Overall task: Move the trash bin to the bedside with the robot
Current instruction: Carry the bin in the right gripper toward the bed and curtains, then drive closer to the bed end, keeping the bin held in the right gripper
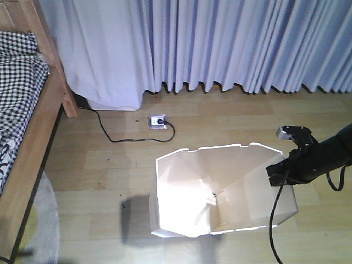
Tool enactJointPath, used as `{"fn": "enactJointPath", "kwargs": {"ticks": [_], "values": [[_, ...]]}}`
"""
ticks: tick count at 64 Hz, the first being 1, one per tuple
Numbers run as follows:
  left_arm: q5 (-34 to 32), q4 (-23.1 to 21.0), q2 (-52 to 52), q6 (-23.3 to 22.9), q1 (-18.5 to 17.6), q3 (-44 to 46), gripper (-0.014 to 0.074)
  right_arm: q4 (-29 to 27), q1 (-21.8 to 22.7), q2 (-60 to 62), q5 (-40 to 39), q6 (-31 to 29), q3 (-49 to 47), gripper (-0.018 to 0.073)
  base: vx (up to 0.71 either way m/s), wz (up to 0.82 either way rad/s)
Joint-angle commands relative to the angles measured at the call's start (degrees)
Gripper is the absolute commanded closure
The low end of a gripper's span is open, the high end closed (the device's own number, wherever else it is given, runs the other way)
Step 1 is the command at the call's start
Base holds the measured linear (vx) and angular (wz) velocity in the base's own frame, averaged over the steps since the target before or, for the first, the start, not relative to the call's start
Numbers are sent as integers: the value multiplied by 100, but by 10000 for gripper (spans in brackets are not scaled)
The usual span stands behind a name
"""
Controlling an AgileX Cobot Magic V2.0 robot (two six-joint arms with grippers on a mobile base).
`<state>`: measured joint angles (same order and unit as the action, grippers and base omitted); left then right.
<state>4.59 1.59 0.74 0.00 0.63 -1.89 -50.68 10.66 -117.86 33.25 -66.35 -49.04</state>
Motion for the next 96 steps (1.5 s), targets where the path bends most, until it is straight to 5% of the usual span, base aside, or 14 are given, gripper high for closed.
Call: {"fn": "enactJointPath", "kwargs": {"ticks": [1,96], "values": [[-427,-54,84,-79,-35,-67,603,-559,25,375,814,15,-122,563,17,16],[-427,-54,84,-79,-35,-67,603,-559,25,375,814,15,-122,563,16,4]]}}
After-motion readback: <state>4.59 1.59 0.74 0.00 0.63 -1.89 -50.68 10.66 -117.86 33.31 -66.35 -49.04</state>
